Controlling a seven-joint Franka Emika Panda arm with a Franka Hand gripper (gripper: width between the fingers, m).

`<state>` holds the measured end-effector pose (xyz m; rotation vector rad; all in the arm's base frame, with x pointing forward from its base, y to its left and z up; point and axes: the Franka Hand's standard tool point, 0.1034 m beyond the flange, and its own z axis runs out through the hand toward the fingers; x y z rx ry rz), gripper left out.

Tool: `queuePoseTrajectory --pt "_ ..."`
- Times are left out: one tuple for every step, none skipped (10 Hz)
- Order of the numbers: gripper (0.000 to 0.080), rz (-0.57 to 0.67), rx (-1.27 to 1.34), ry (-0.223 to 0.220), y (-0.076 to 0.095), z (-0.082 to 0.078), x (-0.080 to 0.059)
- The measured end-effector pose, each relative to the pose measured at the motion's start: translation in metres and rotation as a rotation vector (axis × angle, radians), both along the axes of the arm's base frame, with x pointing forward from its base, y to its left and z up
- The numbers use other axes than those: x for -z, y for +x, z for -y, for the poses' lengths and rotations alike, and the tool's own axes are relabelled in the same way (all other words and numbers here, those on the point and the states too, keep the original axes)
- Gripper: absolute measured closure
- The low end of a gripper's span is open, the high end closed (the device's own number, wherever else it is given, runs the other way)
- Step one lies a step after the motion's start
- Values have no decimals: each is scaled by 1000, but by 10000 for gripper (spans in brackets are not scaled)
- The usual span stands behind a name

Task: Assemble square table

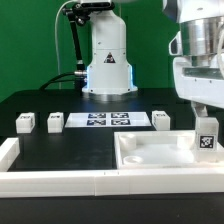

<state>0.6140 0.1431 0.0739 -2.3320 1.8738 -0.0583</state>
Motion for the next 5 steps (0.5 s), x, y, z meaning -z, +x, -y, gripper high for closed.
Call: queuePoseTrajectory --pt "151 6 -34 1 -4 -7 -3" --pt "151 21 -88 -3 -8 -10 -7" --pt "151 31 -110 -5 -12 -11 -9" --pt "151 28 -109 -7 -11 -10 -6" --pt "151 28 -110 -7 -11 -10 -6"
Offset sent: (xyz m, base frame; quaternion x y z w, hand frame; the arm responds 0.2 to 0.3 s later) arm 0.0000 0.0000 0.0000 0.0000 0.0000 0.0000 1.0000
